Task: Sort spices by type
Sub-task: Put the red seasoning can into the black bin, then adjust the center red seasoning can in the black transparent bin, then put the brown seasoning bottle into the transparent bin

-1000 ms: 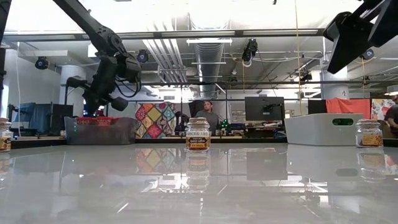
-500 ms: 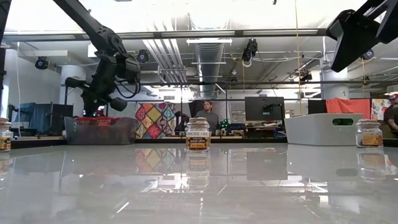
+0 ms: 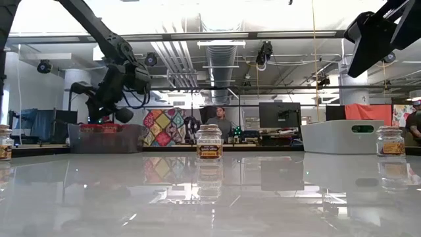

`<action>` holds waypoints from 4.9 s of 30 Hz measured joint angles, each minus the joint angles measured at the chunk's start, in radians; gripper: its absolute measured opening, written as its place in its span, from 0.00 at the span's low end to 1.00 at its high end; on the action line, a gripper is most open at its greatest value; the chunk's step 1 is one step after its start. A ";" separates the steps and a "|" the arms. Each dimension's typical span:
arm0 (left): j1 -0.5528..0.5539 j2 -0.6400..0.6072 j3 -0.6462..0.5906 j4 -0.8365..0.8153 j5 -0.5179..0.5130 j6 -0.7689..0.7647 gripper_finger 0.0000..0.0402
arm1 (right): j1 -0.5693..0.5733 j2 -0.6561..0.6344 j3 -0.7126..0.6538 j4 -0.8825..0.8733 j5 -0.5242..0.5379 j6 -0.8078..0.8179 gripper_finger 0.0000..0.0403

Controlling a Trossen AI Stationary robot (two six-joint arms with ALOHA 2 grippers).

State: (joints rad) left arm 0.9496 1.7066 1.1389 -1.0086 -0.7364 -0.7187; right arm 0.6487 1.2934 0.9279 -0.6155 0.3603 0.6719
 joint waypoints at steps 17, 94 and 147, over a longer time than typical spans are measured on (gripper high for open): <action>-0.018 -0.009 0.000 -0.100 0.064 -0.035 0.00 | 0.015 0.000 0.000 0.001 0.000 -0.009 0.90; -0.179 -0.086 0.004 0.096 0.204 0.181 0.00 | -0.002 0.000 0.000 0.023 0.062 -0.005 0.90; -0.759 -0.335 0.053 0.051 0.281 0.371 0.00 | -0.031 0.000 0.042 0.030 0.116 -0.096 0.90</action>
State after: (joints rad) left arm 0.1909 1.3712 1.1919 -0.9576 -0.4551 -0.3474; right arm 0.6177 1.2932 0.9696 -0.5853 0.4761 0.5762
